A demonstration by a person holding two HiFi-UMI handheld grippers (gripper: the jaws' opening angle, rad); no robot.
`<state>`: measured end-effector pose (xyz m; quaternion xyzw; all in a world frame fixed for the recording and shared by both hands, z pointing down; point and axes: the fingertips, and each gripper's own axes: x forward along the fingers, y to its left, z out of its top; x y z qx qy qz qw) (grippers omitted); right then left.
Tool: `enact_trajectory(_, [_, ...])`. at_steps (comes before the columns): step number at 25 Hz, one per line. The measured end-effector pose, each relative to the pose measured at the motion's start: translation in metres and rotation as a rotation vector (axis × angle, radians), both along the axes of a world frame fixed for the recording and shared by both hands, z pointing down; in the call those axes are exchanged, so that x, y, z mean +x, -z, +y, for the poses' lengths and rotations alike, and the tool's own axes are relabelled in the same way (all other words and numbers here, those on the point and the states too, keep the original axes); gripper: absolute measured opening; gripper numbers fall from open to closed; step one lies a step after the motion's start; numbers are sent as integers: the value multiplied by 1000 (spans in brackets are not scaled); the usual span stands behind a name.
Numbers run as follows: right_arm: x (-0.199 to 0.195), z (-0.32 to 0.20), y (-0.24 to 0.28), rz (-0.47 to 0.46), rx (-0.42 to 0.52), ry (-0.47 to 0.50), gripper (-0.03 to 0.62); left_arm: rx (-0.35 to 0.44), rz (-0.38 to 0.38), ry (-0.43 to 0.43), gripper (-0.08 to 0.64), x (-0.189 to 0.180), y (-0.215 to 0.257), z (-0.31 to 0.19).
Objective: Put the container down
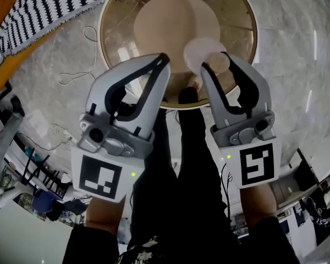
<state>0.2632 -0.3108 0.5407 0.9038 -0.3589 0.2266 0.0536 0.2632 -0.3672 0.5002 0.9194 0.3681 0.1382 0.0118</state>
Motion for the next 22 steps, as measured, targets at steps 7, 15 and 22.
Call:
enact_trajectory(7, [-8,5,-73,-29,-11,24,120,12,-23,-3,5,-9,-70,14])
enact_trajectory(15, [-1,-8,-145,-55,-40,42,120,4,-72,15,5,-14,-136,-2])
enact_trajectory(22, [7,-18,-192,-74,-53,50,120,-13,-126,20,5,-11,-189,-8])
